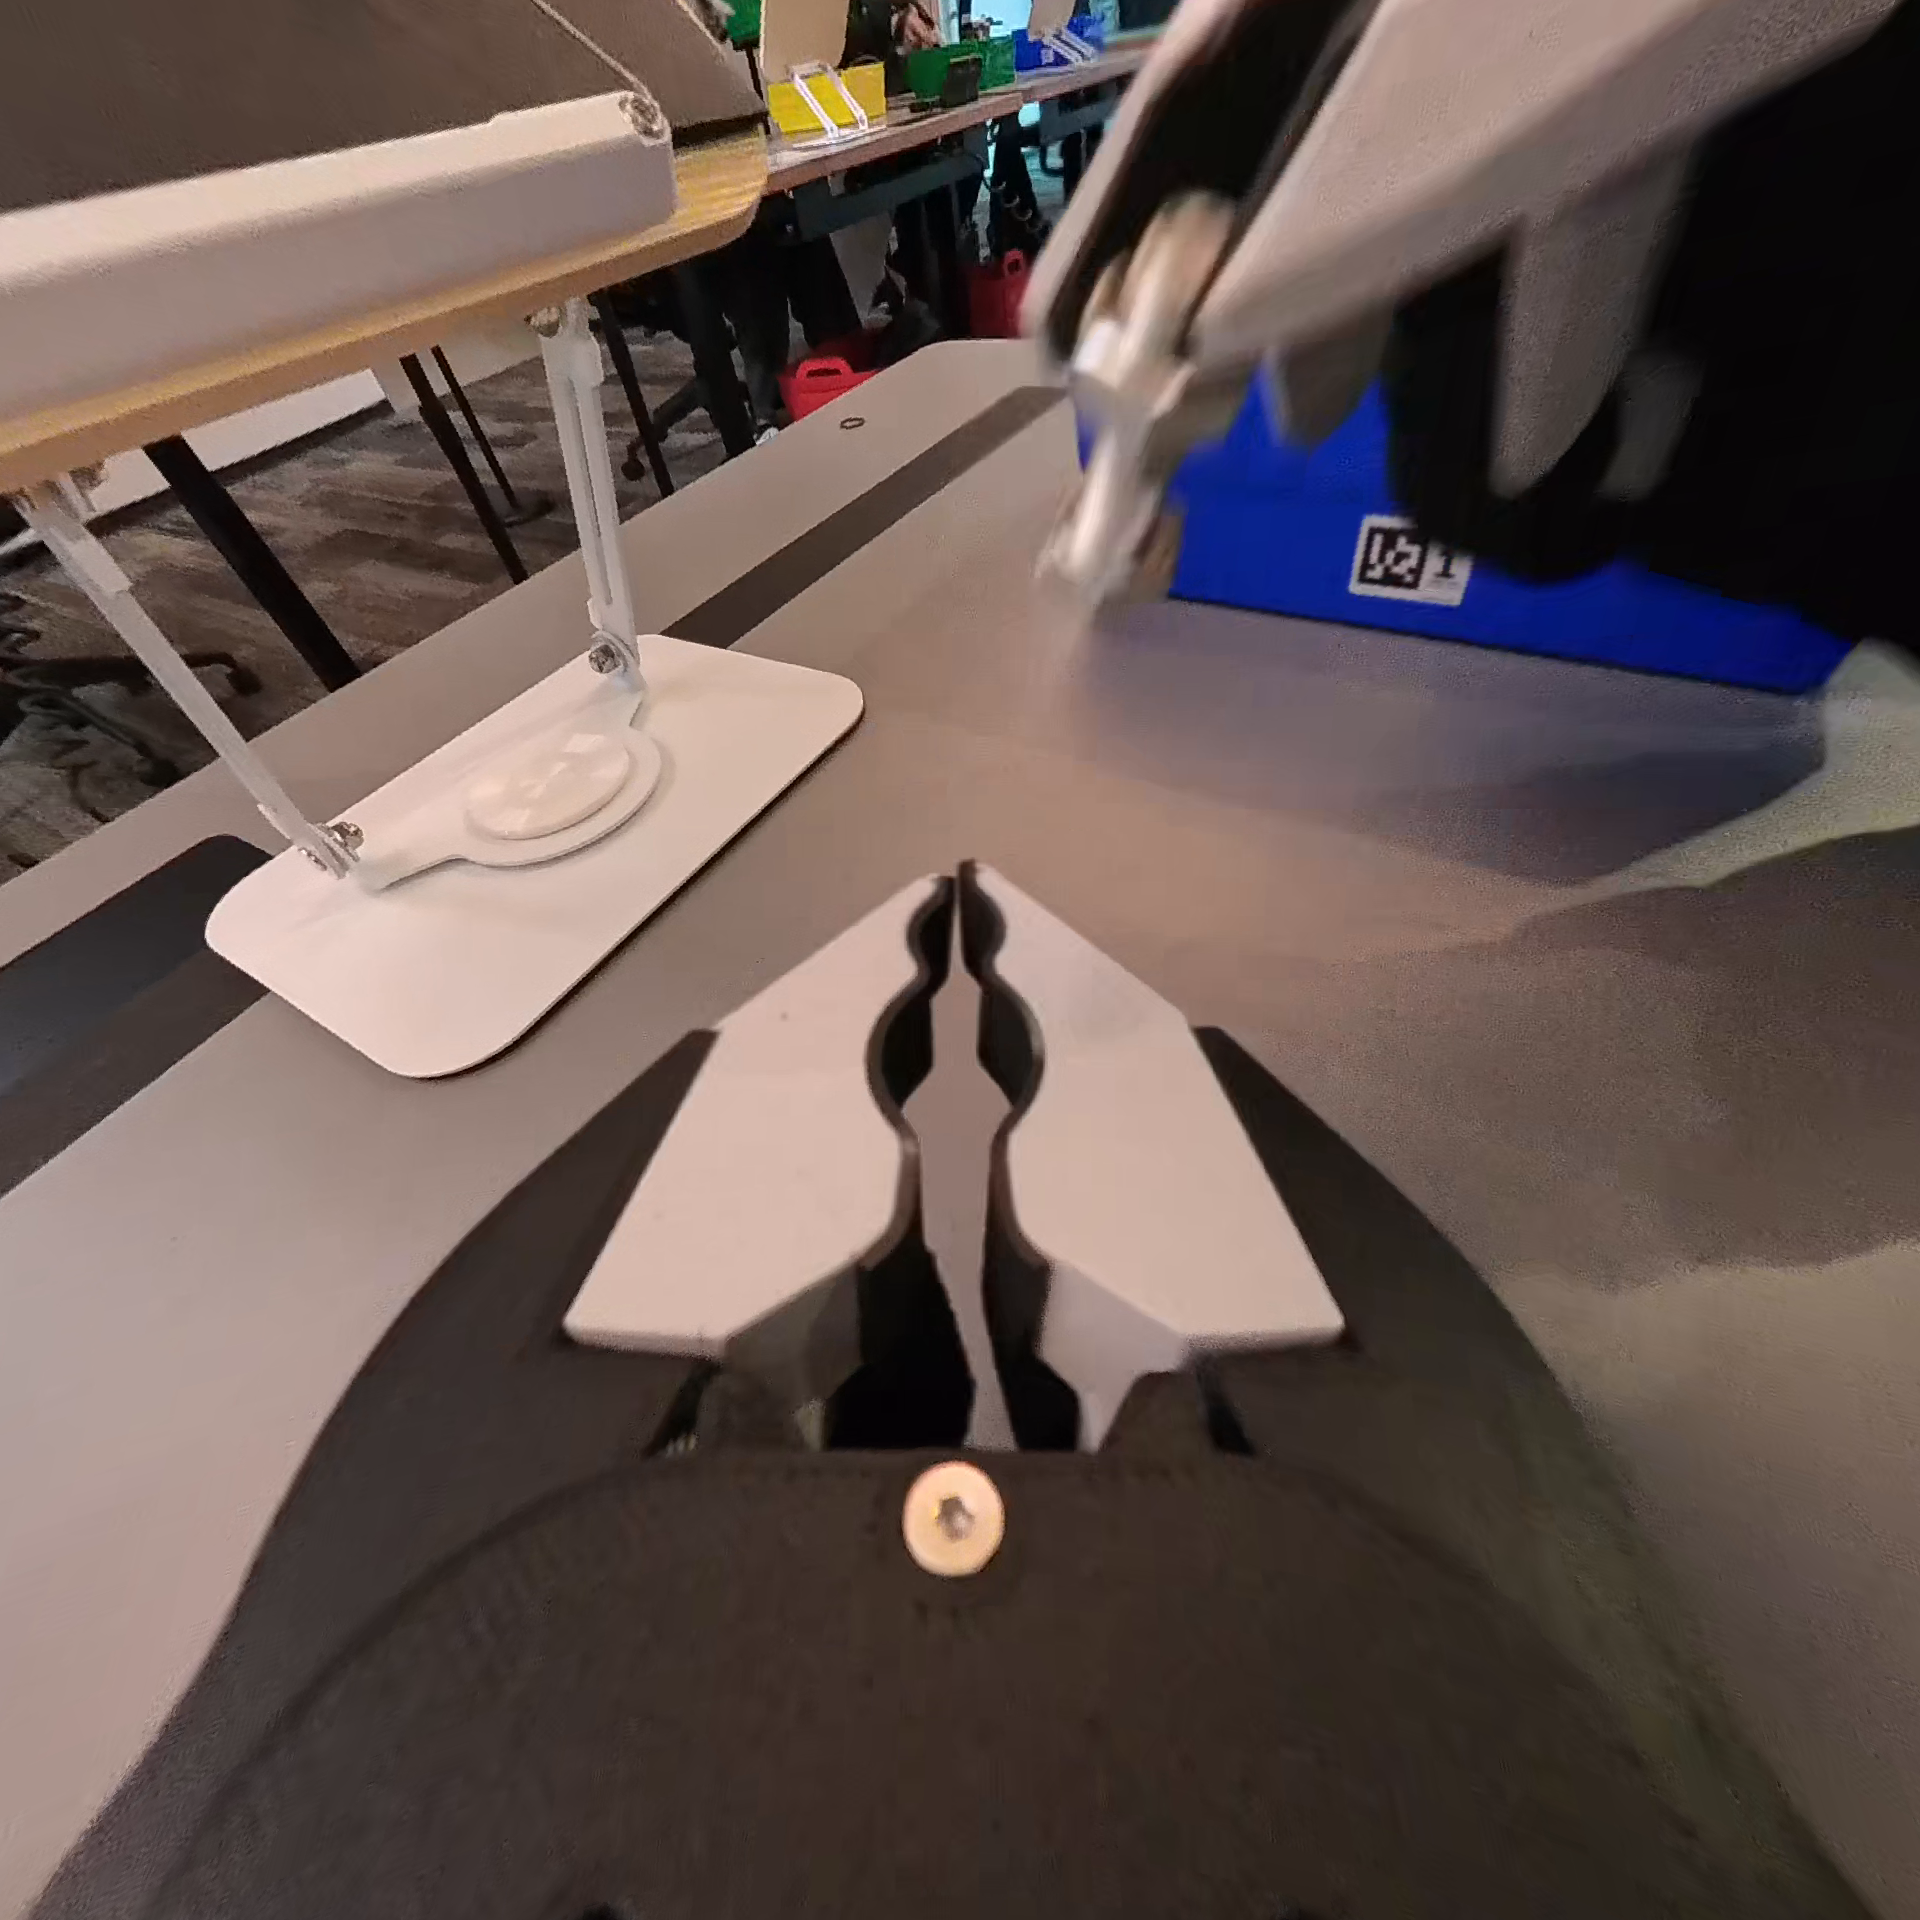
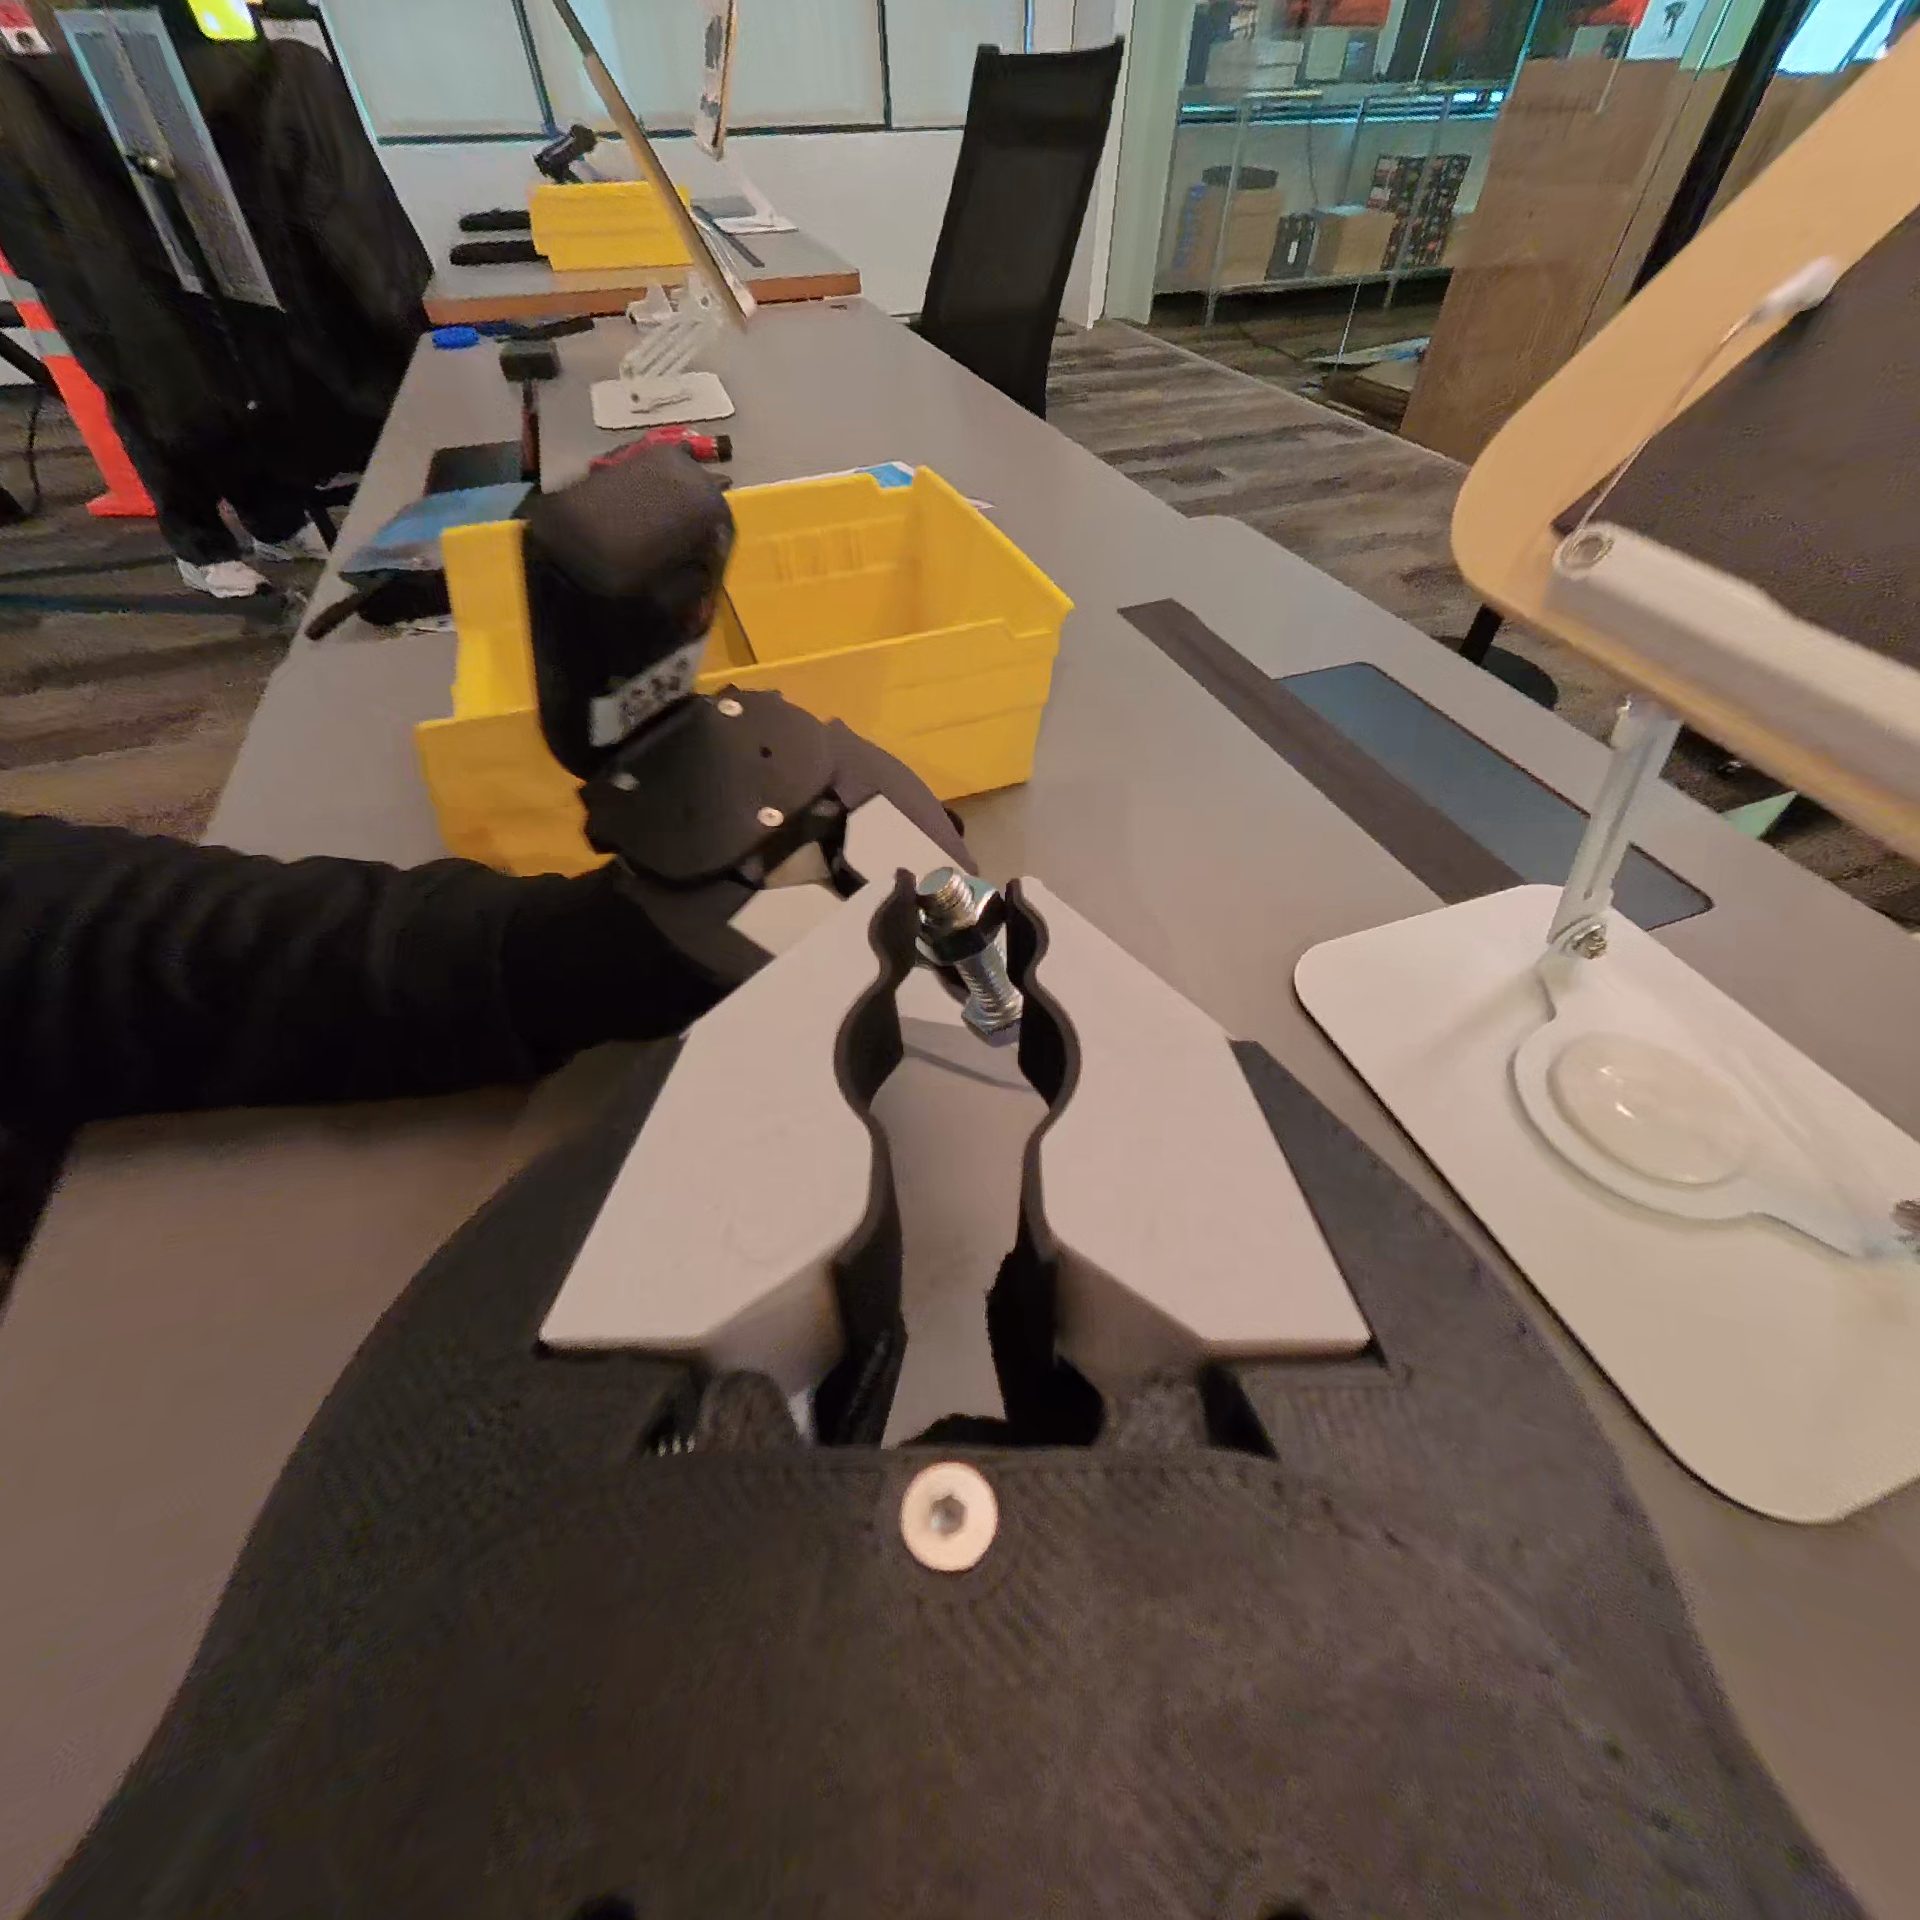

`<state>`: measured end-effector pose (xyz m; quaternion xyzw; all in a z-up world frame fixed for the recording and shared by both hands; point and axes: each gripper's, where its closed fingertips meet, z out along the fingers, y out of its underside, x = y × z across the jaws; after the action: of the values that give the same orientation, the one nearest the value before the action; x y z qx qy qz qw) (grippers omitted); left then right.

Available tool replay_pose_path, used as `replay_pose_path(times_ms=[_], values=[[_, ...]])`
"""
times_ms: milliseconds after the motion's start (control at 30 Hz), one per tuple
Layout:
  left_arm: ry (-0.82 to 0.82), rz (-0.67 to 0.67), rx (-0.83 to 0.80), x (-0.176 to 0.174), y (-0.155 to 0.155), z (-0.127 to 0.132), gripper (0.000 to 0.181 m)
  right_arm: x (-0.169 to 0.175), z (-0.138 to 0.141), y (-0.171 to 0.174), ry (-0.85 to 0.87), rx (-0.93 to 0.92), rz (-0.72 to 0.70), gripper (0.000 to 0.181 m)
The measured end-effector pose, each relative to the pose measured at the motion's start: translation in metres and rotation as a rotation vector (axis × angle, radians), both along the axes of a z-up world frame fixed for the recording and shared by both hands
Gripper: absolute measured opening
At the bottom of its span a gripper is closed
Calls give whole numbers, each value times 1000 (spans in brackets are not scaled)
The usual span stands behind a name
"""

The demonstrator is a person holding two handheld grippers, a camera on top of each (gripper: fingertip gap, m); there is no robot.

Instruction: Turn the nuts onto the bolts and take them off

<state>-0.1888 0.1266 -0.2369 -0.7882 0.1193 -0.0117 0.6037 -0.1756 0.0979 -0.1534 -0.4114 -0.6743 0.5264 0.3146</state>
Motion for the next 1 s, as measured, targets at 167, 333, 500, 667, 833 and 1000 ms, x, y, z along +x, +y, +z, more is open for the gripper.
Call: replay_pose_path(times_ms=[167, 333, 500, 667, 833, 1000], values=[[15, 13, -36, -2, 2, -8, 0, 55, 46, 40, -53, 87, -122, 14], [-2, 22, -47, -5, 3, -10, 0, 127, 30, 147, -285, 167, -404, 15], [-5, 28, -71, -6, 5, -14, 0, 203, -63, 233, -705, 208, -649, 16], [-7, 28, -85, -6, 6, -16, 0, 236, -129, 255, -922, 188, -722, 16], [-6, 26, -98, -6, 7, -18, 0, 241, -145, 257, -997, 177, -729, 22], [-1, 25, -95, -6, 7, -18, 0, 235, -107, 261, -847, 171, -764, 35]])
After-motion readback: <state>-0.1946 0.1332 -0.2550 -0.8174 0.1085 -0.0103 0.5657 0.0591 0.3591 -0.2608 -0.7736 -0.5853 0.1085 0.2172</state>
